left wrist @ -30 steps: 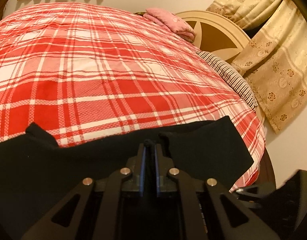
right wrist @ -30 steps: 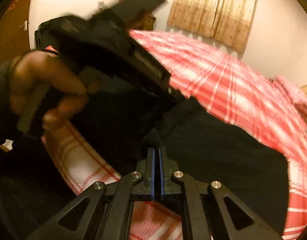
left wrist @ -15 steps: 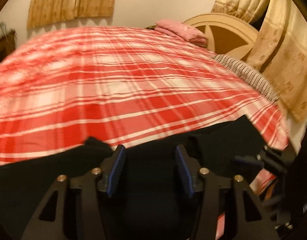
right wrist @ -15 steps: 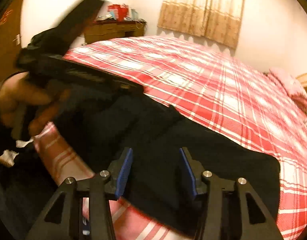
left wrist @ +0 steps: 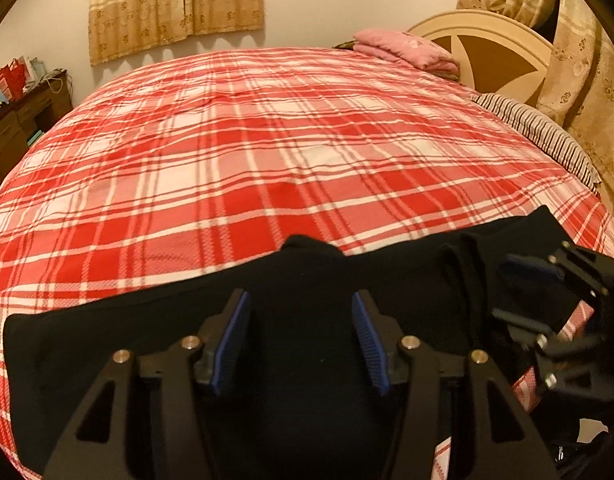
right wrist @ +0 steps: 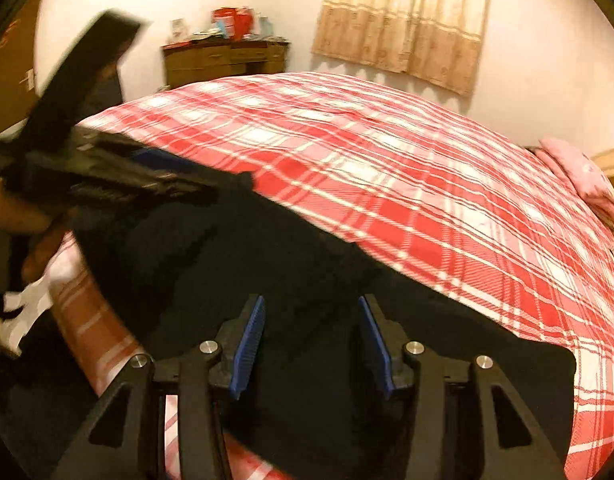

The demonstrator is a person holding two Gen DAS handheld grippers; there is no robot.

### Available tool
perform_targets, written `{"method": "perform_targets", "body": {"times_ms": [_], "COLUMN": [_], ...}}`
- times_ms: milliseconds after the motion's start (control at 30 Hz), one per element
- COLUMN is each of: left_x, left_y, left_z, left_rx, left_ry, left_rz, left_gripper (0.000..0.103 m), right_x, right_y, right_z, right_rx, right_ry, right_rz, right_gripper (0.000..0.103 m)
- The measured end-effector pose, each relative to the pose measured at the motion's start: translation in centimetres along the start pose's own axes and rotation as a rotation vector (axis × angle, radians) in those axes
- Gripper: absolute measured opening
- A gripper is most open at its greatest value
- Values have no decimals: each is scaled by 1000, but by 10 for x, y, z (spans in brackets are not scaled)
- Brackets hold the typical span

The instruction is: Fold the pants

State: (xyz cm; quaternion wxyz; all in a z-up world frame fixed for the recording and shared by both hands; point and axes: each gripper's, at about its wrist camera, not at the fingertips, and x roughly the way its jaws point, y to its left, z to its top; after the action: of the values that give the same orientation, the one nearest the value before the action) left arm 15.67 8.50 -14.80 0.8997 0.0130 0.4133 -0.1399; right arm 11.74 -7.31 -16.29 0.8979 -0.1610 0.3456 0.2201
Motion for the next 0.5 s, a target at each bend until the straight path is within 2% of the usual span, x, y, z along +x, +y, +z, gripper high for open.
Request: {"method": "perform_targets", "body": {"times_ms": [33, 100, 200, 333, 400, 500], "left_x": [-1, -3, -7, -15, -24, -42], "left_y": [3, 7, 16, 29, 39, 70], "left_z": [-1, -3, -6, -9, -11, -17], "left_rx": [-2, -6, -9, -12, -4, -17], "left_ry": [1, 6, 10, 10, -6, -35], "left_rz": [5, 16, 37, 78, 112, 196], "left_gripper": [56, 56, 56, 56, 56, 70], "right_x": [7, 25, 19, 6, -9, -31], "right_y": [0, 14, 32, 22, 17, 13], "right_z": [1, -6, -7, -4, -6, -11], "right_rx": [3, -33, -56, -5, -4, -18], "right_ry": [18, 85, 69, 49, 26, -17], "right_rz": [10, 21, -7, 34, 26, 22], "right_gripper": [50, 57, 59, 59, 59, 59]}}
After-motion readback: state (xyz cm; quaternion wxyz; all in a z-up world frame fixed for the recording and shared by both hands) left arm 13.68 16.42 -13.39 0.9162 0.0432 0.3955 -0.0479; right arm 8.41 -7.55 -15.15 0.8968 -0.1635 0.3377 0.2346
